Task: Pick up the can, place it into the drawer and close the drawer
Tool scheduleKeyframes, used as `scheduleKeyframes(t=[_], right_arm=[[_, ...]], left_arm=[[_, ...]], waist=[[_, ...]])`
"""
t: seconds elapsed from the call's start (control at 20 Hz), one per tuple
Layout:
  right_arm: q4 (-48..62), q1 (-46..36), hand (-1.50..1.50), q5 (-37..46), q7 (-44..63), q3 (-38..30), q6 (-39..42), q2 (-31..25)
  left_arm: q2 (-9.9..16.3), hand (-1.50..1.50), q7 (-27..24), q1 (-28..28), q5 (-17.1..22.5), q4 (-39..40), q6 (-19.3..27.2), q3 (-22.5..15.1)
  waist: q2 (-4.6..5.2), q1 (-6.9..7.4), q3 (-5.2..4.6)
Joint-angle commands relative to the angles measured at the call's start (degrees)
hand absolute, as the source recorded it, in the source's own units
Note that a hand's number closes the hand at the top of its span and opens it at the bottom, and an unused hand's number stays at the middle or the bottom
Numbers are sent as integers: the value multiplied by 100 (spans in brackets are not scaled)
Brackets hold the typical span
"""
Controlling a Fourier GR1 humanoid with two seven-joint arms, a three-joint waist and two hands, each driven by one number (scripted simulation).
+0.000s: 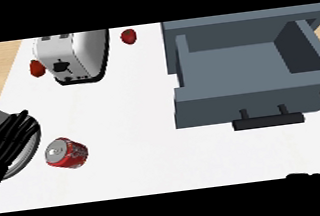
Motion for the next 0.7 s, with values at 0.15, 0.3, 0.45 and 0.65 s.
scheduleKeyframes(t=[0.15, 0.3, 0.45, 0.65], right_arm=[[567, -264, -150, 15, -289, -194, 120, 4], [287, 219, -150, 141, -636, -139, 308, 125], [205, 438, -150, 286, -671, 27, 306, 285], [221, 177, -150, -75, -371, -278, 375, 126]], left_arm=[[-426, -150, -675, -79, -873, 591, -57, -70], [-226, -150, -412, -179, -652, 590, -130, 144], [-419, -150, -1248, -39, -1227, 1141, -278, 113], [-452, -150, -2087, -239, -1951, 2012, -242, 74]], waist=[[3, 21, 1], [-2, 7, 2], [-1, 3, 0], [2, -2, -1]])
